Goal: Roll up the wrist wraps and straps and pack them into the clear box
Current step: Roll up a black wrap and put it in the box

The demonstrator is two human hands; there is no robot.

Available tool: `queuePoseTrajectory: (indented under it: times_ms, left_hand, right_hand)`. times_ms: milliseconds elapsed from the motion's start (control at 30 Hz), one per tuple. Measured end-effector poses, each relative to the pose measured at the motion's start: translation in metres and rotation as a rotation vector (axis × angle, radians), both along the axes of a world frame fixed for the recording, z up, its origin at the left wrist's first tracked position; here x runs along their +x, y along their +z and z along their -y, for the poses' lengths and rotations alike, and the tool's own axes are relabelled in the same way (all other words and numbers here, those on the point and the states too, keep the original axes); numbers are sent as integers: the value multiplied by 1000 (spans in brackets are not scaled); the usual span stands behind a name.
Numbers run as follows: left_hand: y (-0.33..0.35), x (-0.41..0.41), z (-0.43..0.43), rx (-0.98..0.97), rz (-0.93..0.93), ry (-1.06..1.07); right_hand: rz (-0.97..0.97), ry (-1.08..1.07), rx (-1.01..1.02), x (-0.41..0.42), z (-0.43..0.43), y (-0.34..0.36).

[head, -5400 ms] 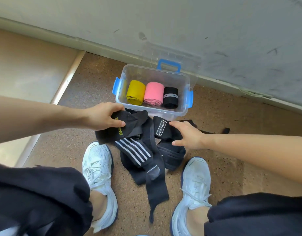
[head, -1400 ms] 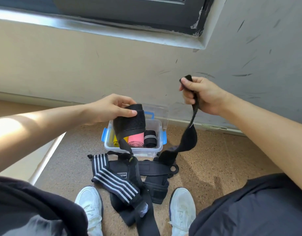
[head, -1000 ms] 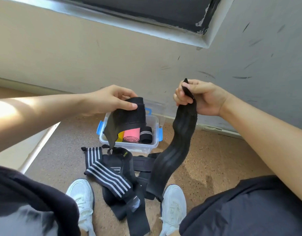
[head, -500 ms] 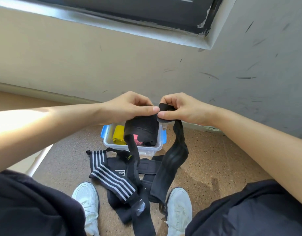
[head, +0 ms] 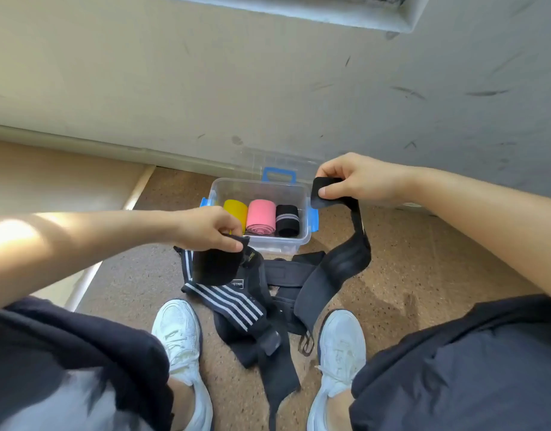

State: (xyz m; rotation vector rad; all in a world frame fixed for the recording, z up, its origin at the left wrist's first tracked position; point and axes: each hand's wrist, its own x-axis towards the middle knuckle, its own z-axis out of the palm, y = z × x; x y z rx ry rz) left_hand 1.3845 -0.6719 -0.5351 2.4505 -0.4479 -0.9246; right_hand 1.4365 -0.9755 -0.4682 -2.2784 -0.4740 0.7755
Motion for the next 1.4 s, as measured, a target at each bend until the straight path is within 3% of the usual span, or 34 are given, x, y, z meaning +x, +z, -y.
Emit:
queuePoseTrajectory:
  times_ms: [167,367,467,567,667,800,900,1000,1133,1200,1400]
  left_hand:
    - [-47,-30,-13,307,-23,-202]
    - [-114,-16,9,216,51,-201]
    - [-160,-6,31,237,188,-229]
    - [-197,2,41,425,373,-475]
    - [-211,9,44,554,533,-589]
    - [-207,15,36,533,607,-654]
    - [-198,16,19,441,452,-616]
    - [-178,21,4,271,110,-294]
    - [-144,30,-8,-143,-235,130]
    - [-131,31,-13,-252,-372,256]
    - [-116,30,-4,-437,-482,452]
  right_hand:
    - [-29,65,-156,3,-1,-43]
    - [-78,70,-171,1,2,-79]
    - [-104,36,-124,-2,3,-86]
    - [-137,12,-101,-5,3,-90]
    - [-149,34,-134,-8,5,-97]
    - [-176,36,-173,-13,8,-109]
    - [-157,62,-228,-15,8,-117]
    - [-139,96,-303,-16,10,-125]
    - [-133,125,-360,-18,10,-128]
    - [-115,128,-370,-18,8,-126]
    - [-75,116,-406,-14,9,-123]
